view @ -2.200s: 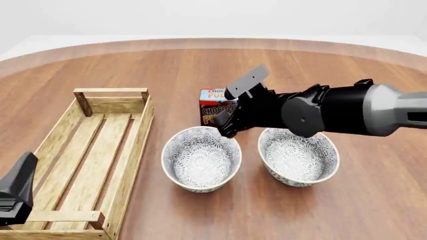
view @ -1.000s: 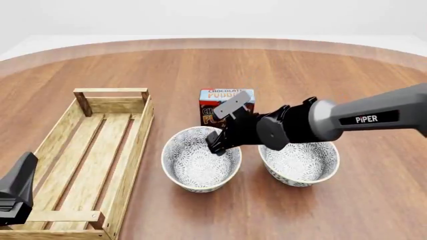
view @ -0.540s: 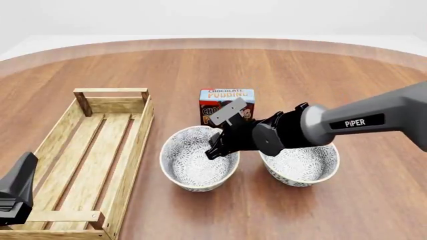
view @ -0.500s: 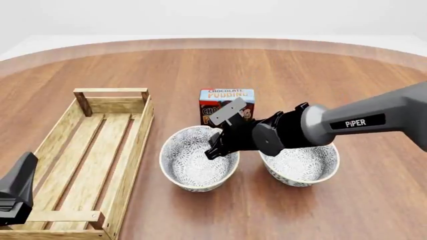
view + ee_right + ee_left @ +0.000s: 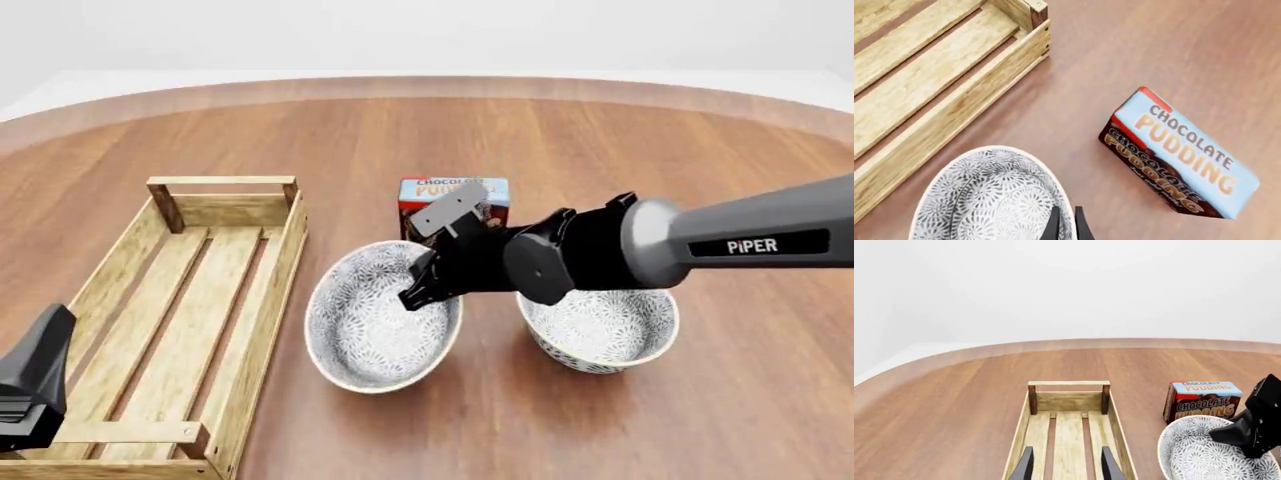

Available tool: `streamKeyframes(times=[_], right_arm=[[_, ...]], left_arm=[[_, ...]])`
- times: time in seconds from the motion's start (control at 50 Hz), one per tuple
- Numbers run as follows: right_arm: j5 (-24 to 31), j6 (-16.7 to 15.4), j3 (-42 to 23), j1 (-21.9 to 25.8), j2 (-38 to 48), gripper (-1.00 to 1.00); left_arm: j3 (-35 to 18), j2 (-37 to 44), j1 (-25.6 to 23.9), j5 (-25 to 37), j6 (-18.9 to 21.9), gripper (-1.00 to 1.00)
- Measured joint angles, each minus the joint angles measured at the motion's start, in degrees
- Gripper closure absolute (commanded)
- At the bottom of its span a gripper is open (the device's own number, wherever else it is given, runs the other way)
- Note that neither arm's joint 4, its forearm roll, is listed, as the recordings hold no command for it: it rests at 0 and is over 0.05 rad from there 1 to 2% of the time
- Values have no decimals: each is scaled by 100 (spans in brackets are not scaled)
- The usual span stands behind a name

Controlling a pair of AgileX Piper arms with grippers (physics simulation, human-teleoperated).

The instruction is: Stack the left bowl on the right bowl and place them in the tray.

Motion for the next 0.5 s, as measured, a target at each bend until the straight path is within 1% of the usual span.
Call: streamKeyframes(times=[0.24, 0.5], right_arm=[[230, 80, 4, 46, -584, 100], [484, 225, 133, -155, -1466, 100]], left_arm=[[0, 0, 0, 0, 0, -100], [0, 0, 0, 0, 0, -100]])
